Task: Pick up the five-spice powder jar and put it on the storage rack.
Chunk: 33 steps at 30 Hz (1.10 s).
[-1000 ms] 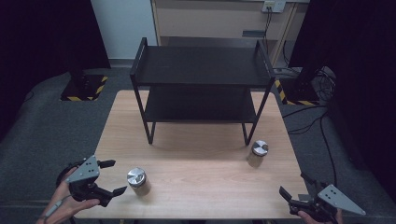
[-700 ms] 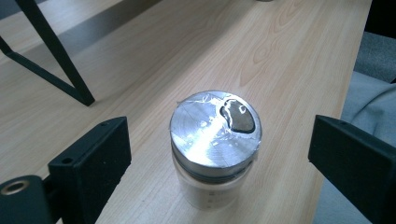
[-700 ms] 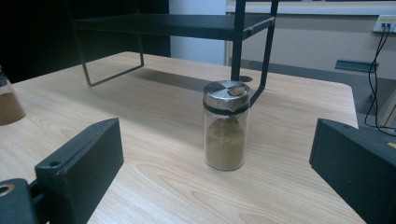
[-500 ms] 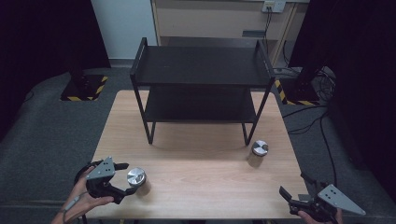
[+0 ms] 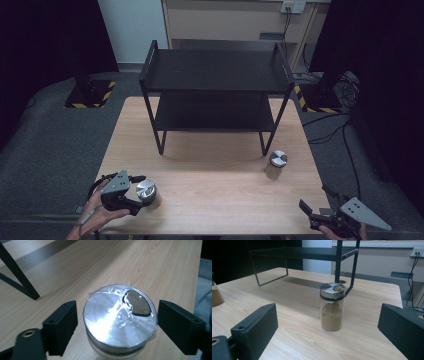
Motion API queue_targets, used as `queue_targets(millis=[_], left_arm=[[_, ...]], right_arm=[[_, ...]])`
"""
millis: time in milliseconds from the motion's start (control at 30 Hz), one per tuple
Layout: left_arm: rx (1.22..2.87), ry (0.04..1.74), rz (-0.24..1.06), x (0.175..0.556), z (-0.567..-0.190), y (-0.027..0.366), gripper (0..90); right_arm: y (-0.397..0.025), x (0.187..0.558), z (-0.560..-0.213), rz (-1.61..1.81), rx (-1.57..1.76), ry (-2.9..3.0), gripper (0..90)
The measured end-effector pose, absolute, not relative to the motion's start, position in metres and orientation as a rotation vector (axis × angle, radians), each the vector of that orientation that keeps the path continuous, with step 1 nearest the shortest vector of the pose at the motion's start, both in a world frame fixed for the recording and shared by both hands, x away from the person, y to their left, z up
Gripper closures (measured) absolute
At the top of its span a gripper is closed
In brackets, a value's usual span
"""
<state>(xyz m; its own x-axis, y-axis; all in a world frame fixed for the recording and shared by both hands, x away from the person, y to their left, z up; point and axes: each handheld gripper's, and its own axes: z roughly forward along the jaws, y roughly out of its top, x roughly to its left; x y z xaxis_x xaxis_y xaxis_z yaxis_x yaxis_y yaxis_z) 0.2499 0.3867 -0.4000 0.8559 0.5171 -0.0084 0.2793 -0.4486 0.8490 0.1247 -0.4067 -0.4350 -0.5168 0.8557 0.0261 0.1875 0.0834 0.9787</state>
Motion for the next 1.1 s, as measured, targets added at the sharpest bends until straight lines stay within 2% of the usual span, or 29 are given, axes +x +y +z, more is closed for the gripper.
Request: queue_targets(millis=[100, 133, 400, 633, 1100], left_arm=[[2.057, 0.563, 0.322, 0.25, -0.403, 0.387, 31.5], [2.054, 0.562, 0.325, 0.249, -0.404, 0.387, 32.7], [2.041, 0.569, 0.318, 0.251, -0.405, 0.384, 33.2], [2.02, 0.562, 0.293, 0.26, -0.39, 0.377, 33.2], [1.99, 0.54, 0.289, 0.284, -0.316, 0.357, 33.3]], right_arm=[[-0.406, 0.125, -0.435, 1.47, 1.032, 1.783, 3.3], [-0.406, 0.125, -0.435, 1.47, 1.031, 1.783, 3.3], [-0.405, 0.13, -0.435, 1.48, 1.03, 1.787, 3.2], [-0.403, 0.132, -0.435, 1.481, 1.036, 1.789, 2.6], [-0.4, 0.135, -0.434, 1.476, 1.016, 1.808, 2.6]])
